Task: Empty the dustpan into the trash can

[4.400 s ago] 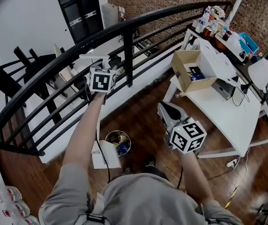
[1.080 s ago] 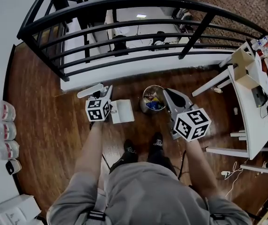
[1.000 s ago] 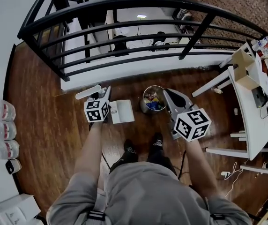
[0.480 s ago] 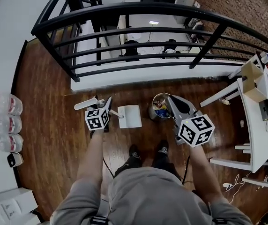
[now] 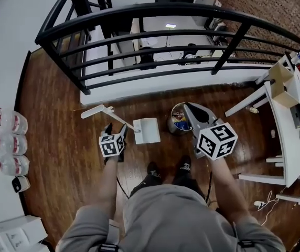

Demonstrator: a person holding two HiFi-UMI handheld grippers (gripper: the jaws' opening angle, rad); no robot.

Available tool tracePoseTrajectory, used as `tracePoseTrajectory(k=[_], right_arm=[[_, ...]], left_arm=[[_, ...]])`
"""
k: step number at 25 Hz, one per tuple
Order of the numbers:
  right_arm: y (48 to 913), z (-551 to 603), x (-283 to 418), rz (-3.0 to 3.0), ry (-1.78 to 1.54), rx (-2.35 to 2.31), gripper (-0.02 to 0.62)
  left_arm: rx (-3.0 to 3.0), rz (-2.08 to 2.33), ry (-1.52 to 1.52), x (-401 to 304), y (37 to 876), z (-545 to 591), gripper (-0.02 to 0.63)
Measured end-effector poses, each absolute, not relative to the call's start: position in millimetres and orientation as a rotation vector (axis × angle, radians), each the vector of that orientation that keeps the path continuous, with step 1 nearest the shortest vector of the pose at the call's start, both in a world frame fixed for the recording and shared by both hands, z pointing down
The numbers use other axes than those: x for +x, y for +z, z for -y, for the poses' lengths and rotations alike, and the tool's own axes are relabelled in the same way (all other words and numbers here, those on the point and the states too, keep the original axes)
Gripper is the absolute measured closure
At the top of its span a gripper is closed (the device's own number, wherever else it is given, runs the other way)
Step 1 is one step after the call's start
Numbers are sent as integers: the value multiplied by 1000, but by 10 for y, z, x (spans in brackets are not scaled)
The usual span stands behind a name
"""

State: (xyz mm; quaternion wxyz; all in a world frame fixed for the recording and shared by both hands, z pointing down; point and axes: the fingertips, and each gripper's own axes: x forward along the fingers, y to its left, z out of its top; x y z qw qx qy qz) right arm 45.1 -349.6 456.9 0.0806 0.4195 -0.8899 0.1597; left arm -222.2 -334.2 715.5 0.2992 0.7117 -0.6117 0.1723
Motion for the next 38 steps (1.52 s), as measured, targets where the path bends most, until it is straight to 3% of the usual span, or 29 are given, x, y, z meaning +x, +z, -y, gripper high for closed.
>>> tracePoseTrajectory(k=[5, 7, 13, 20, 38], right_arm=[[4484, 3482, 565, 2674, 466, 1295, 595], [4443, 3473, 630, 2684, 459, 1324, 595], [4223, 3415, 819, 2734, 391, 1398, 595], [3877, 3357, 910, 2806, 240, 1429, 595], [3519, 3347, 1004, 2766, 101, 1431, 595]], left_arm=[[2120, 1388, 352, -1342, 6824, 3224, 530], [2254, 1276, 242, -973, 6421, 3302, 598], [2652, 982, 23, -102, 4941, 3410, 600], [2868, 922, -12, 255, 3840, 3420, 600], [2897, 930, 38, 464, 3493, 3534, 600]])
